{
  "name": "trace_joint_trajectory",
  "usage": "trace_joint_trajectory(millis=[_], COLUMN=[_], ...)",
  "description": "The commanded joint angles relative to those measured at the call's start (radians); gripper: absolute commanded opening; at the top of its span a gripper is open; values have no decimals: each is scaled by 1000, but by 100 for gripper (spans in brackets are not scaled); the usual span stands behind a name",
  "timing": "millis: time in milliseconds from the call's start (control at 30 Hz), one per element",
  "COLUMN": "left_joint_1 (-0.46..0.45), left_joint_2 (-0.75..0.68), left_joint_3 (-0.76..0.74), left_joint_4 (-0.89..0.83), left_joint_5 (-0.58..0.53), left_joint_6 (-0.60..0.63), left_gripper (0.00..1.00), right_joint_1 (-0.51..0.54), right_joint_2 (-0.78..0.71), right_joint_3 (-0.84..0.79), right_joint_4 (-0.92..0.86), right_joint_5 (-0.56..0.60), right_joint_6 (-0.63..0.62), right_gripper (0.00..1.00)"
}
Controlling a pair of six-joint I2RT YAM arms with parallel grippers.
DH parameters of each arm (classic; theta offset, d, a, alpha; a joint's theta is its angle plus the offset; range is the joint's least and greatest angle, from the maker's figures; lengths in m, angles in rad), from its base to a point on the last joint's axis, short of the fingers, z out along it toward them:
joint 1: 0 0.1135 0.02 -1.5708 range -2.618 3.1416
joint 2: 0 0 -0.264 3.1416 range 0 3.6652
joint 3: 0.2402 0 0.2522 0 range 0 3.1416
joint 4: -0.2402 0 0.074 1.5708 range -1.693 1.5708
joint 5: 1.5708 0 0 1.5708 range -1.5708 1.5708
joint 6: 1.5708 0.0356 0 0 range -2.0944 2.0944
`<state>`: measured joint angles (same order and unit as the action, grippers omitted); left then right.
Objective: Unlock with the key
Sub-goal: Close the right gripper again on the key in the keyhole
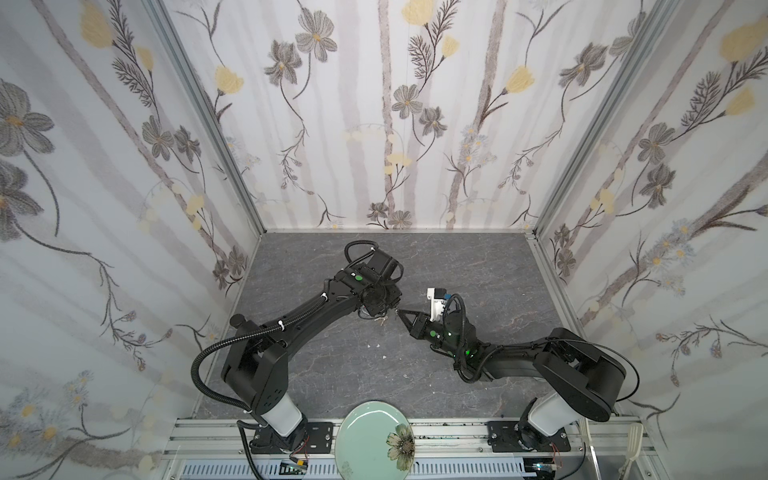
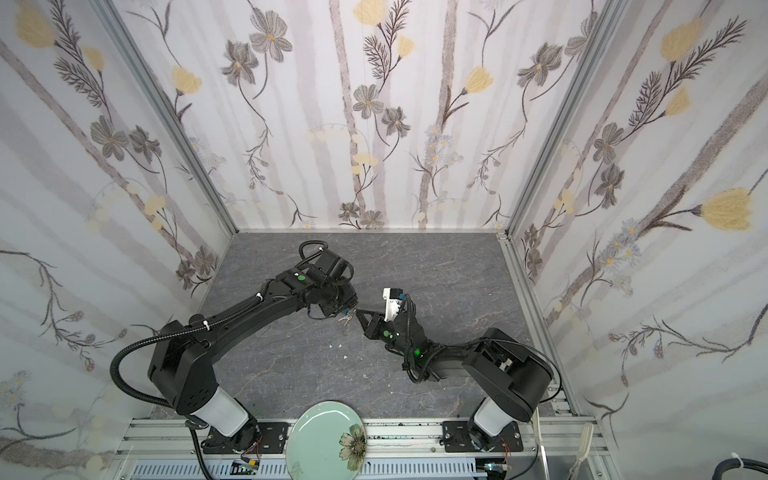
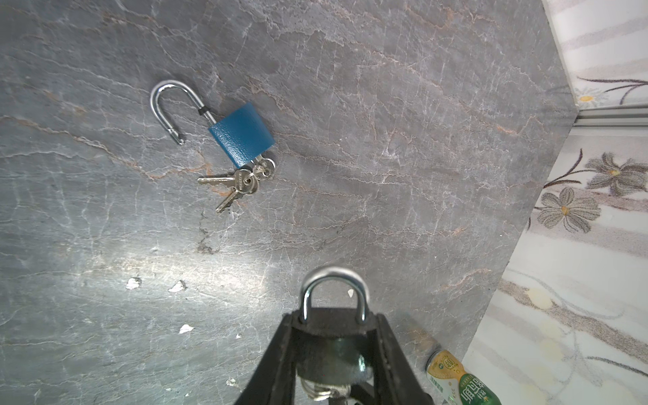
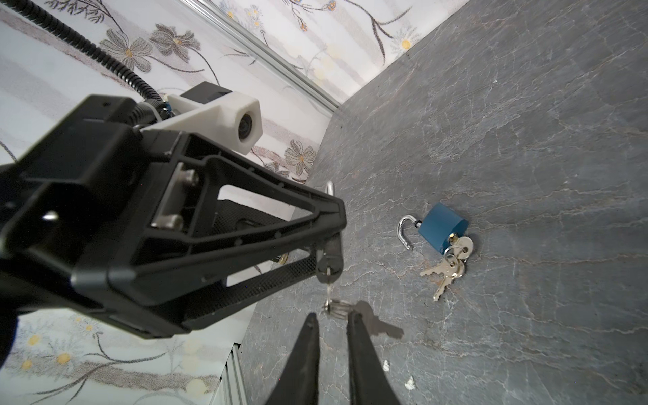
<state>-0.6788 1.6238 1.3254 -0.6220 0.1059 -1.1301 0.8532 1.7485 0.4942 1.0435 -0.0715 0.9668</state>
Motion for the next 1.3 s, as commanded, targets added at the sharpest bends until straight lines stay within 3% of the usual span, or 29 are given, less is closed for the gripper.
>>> trace_joint_trajectory(millis=[0,233,367,833,1267], left_joint_1=[-2,-5,-6,-16,-16], left_joint_2=[-6,-4,-2,-17,-77], left_joint_3=[-2,-5,-12,-49,-131], left_joint_4=[22,36,60,164,322], left_joint_5=[-2,16,42,128,158], left_joint_6=[-2,-1,-4,14,20], left_gripper=[17,17,11,3,1], right_joint_1=[0,-5,-11,-49,-97], right_joint_2=[10,23,29,21,79], right_joint_3=[12,23,34,45,4], right_joint_4=[46,50,46,49,307], right_joint_5=[1,-5,-8,-37,-152], right_joint_6=[10,14,13,25,255], right_gripper=[15,4,0,0,0])
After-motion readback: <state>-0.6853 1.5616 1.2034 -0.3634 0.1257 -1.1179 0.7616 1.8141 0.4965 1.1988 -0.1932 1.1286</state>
